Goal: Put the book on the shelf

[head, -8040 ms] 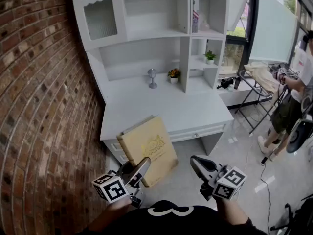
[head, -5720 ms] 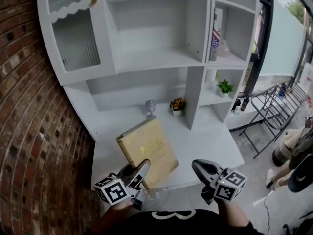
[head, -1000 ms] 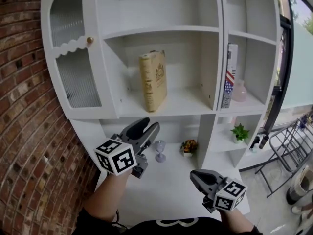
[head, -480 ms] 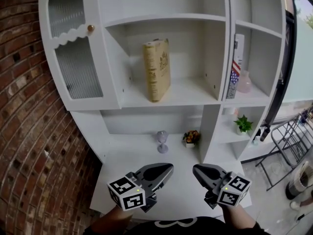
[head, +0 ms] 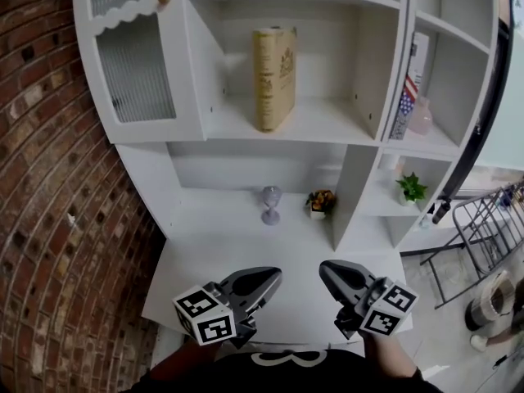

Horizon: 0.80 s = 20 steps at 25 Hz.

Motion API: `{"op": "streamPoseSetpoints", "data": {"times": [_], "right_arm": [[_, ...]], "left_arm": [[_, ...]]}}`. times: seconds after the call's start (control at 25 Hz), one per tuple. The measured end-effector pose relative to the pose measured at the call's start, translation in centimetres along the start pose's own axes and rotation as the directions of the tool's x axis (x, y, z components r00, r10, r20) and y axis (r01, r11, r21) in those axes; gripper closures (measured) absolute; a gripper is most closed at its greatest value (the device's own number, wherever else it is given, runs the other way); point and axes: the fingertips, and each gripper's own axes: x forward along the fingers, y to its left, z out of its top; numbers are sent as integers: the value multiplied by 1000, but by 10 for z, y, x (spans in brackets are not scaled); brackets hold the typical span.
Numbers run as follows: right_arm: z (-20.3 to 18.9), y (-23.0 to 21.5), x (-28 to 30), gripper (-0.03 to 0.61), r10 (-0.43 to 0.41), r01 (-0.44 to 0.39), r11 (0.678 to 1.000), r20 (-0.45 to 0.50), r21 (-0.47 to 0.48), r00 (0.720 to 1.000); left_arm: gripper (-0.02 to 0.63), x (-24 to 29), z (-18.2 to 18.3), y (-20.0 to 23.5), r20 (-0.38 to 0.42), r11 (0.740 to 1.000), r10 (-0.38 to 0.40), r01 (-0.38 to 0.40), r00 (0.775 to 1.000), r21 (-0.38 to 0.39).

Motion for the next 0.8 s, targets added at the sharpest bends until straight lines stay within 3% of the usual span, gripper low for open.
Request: {"op": "streamPoseSetpoints", "data": {"times": [0.44,0.8], "right_arm": [[-32,-9,-7,569,-21,22,999,-33,36,999],[-33,-7,-11,569,28,-26,999,-35,34,999]], "left_arm": [[610,3,-23,2,-45,1000,1,-2,999,-12],[610,12,-30,0,-53,999,22,-24,998,-37]]}}
